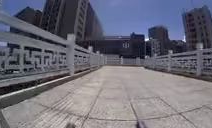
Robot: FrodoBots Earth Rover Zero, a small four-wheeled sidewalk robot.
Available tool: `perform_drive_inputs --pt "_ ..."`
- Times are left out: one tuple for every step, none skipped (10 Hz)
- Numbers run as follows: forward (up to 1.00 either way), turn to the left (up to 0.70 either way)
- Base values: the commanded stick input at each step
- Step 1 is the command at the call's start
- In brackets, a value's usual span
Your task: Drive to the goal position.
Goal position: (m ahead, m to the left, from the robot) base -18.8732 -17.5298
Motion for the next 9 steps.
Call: perform_drive_inputs --pt "0.70 0.00" --pt "0.70 0.00" --pt "0.70 0.00" --pt "0.70 0.00" --pt "0.70 0.00" --pt "0.70 0.00" --pt "0.70 0.00" --pt "0.70 0.00" --pt "0.70 0.00"
